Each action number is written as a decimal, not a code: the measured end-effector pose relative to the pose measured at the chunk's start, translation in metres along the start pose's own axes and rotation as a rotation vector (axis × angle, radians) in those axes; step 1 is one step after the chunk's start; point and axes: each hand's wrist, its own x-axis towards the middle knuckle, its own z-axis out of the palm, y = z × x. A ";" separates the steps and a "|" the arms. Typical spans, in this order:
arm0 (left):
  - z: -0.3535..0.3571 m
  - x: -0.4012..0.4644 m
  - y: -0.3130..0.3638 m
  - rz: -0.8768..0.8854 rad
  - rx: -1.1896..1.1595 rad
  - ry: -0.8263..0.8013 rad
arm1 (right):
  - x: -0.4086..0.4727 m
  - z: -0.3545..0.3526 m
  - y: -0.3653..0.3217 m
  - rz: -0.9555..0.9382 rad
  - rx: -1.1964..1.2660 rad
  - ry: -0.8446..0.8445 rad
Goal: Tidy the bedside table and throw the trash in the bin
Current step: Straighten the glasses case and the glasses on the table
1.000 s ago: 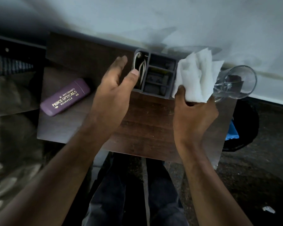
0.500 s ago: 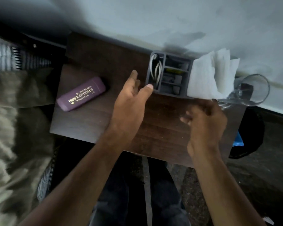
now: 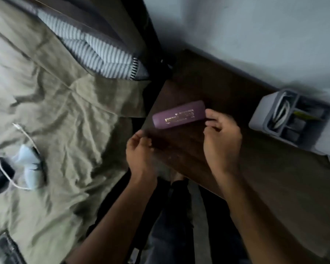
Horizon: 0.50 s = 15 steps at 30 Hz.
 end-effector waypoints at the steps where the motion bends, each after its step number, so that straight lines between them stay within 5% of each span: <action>1: 0.001 0.002 0.002 -0.009 0.024 -0.019 | 0.006 0.005 -0.003 -0.027 -0.042 0.017; 15: 0.013 0.025 0.016 -0.025 0.235 -0.412 | 0.039 0.008 -0.004 0.118 -0.175 -0.041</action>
